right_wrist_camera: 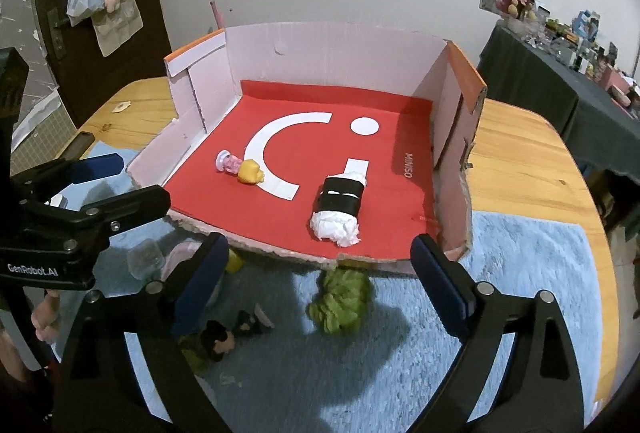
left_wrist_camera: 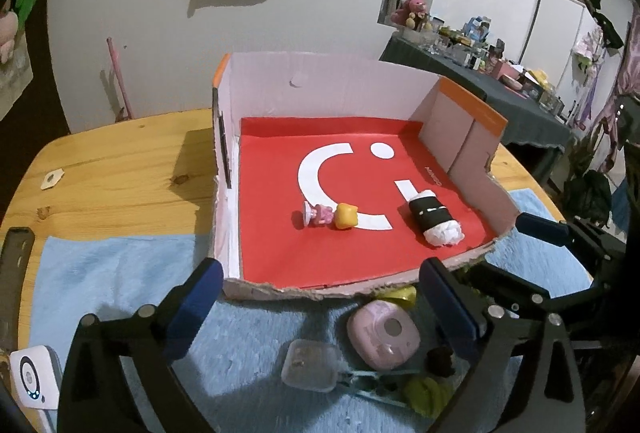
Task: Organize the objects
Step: 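Withdraw both tools from the box back over the rug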
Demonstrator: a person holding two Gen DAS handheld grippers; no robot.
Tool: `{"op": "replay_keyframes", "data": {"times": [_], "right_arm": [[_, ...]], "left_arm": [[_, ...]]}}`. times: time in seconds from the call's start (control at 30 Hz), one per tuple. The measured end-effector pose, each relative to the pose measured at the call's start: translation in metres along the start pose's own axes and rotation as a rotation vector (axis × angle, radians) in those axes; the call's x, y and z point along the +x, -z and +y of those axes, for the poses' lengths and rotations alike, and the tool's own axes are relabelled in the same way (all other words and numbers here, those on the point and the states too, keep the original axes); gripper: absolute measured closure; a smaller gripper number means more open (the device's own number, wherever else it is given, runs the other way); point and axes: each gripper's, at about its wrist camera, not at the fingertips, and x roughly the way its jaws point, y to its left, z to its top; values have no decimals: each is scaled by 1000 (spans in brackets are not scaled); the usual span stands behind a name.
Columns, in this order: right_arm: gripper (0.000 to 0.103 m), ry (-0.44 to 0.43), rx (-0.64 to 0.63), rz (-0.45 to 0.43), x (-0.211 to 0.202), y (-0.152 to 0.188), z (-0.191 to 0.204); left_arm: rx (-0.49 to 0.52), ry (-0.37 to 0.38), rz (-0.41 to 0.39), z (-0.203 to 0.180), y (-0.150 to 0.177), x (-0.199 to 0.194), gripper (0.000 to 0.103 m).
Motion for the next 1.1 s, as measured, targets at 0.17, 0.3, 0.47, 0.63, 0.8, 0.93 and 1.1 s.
{"op": "replay_keyframes", "data": {"times": [0.17,0.3,0.47,0.63,0.8,0.93,1.1], "right_arm": [[10,-2,-2,-6,-7,5,2],[10,-7,0,-9,-12,10,5],[10,-12,3,-7,-16,15,8],[10,-20,9,-7,-22,21,10],[10,-18,14,-6,-24,26,10],[10,-17,18,0,-26,34,10],[10,-17,20,10,-25,41,10]], "left_arm": [[4,2,-5,-1,4,-6,1],[6,5,-7,-1,8,-10,1],[1,11,-6,0,14,-14,1],[-2,19,1,-1,21,-16,1],[-2,21,9,-3,28,-16,1],[-2,19,18,-3,33,-15,1],[-9,18,34,-3,39,-11,1]]}}
